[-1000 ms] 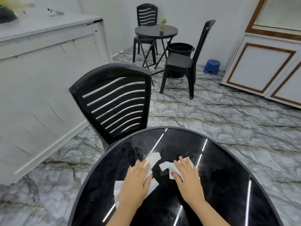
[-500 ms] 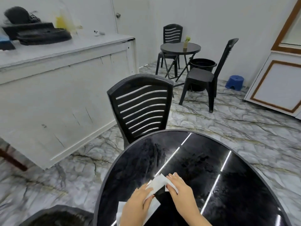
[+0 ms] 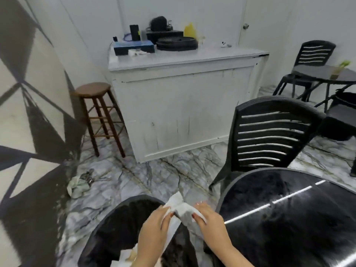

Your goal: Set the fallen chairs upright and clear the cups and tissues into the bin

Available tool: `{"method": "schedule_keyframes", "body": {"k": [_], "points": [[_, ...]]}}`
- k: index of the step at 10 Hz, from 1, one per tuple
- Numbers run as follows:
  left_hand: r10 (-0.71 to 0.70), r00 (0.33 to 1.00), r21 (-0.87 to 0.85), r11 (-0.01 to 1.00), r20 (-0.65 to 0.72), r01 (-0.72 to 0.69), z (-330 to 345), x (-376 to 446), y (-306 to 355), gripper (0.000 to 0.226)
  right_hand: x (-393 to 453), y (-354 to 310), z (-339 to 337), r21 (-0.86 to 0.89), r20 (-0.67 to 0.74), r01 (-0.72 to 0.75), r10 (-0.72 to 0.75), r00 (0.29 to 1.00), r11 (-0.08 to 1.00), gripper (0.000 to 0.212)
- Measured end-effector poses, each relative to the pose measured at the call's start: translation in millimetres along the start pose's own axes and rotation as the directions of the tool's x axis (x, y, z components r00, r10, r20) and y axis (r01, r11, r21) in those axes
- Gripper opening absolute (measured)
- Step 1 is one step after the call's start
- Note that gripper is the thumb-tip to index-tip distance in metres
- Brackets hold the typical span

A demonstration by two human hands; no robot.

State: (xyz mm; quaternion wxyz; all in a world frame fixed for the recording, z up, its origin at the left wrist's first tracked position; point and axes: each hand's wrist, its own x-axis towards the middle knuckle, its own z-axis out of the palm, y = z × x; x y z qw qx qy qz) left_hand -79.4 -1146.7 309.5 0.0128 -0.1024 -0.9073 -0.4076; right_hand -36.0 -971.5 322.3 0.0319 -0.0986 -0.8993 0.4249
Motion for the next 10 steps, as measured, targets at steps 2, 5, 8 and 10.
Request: {"method": "schedule_keyframes", "body": {"k": [2,5,8,10], "points": [[-0.197,0.978,-0.099,0.977,-0.065,0.190,-49.5,-26.6,-87.0,0.025,-7.3,-30.6,114.0,-0.015,0.155,-0.053,0.055,0.986,0.998,0.039],[-0.432,0.900,-0.093,0.900,-0.055,0.426,-9.8,-64.6,-196.2,0.021,-20.6,32.9,237.6,0.050,0.299,-0.175,0.153,0.942,0.983,0.024],[-0.504,0.862,-0.102,0.856,0.053,0.506,58.7,-73.5,-281.7,0.024,-12.0,107.8,309.5,-0.160,0.376,-0.058,0.115,0.919,0.985,0.045],[-0.499,0.863,0.157,0.861,0.074,0.484,59.6,-76.3,-298.5,0.060,-10.8,107.8,308.6,-0.289,0.441,-0.050,0.179,0.880,0.956,0.087]]}}
